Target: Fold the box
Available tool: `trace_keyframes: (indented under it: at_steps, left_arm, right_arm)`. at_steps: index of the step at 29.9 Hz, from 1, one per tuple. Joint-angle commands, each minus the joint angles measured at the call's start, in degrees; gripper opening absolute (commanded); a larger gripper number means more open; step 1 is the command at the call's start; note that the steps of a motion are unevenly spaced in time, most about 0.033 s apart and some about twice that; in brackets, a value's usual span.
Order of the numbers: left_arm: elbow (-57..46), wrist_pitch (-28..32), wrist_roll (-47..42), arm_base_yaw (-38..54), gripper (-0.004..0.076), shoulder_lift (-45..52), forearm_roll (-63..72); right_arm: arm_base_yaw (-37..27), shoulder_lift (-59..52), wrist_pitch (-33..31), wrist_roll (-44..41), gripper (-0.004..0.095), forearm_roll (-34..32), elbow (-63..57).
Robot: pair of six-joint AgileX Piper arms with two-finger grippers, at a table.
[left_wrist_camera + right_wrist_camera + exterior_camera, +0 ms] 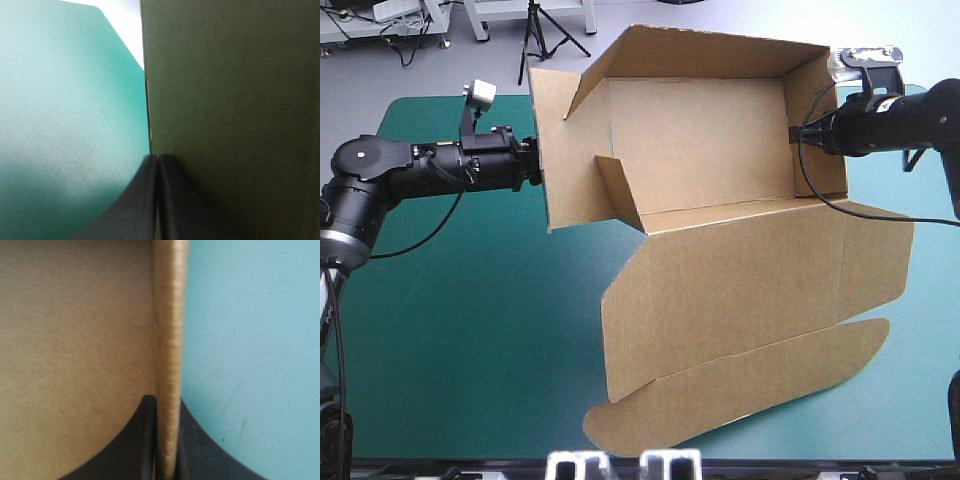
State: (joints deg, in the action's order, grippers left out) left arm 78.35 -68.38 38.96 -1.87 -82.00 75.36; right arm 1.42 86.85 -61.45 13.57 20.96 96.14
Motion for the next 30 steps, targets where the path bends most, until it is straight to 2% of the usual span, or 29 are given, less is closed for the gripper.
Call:
trace_keyframes:
  at_steps: [1,10,19,21,26,30]
  left_arm:
    - [2.0,1.3,-0.3,-3.2,-0.001,2.4,3.3]
    - [3.0,8.3,-2.5,-8.5,-0.001,2.4,-4.0]
    - [3.0,9.7,-3.1,-8.9,-0.001,2.4,-6.0]
    - [3.0,10.2,-3.1,-8.9,-0.001,2.4,-6.2]
    - [3.0,11.5,-3.1,-8.9,-0.001,2.4,-6.3]
    - [3.0,11.8,-3.1,-8.9,-0.001,2.4,-7.3]
  right_arm:
    - [0.2,-1.9,3.7,-1.2,-0.0002,0.9,1.5]
    - [0.2,-1.9,2.9,-2.1,-0.0003,-5.7,1.5]
    - [0.2,-1.8,4.0,-4.0,-0.0003,-11.0,1.5]
    - [0.2,-1.8,3.9,-4.1,-0.0003,-11.0,1.5]
    - [0.2,-1.8,4.4,-2.9,-0.0003,-5.5,1.5]
    - [0.2,-1.8,4.5,-2.9,-0.0003,-3.6,1.5]
